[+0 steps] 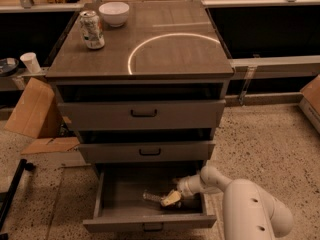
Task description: Place water bottle into bottom drawer
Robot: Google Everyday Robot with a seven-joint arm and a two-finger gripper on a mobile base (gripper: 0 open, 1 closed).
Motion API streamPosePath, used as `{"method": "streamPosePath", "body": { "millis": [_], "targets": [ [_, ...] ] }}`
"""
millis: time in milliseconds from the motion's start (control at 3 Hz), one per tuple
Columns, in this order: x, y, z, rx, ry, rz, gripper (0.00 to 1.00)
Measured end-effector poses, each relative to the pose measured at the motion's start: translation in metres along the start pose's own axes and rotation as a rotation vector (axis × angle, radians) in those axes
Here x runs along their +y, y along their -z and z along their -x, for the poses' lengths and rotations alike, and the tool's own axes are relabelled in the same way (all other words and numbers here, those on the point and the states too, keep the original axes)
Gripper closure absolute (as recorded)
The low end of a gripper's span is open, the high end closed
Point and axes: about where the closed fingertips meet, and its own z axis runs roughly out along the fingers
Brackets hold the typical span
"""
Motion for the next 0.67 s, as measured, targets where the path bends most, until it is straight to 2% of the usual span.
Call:
{"method": "streamPosePath", "body": {
  "millis": [333, 667],
  "targets": [
    [0.008, 0.023, 0.019, -0.075, 0.029, -0.017, 0.00],
    [0.041, 0.078, 0.011, -0.198, 0.010, -0.019, 0.00]
  ]
}}
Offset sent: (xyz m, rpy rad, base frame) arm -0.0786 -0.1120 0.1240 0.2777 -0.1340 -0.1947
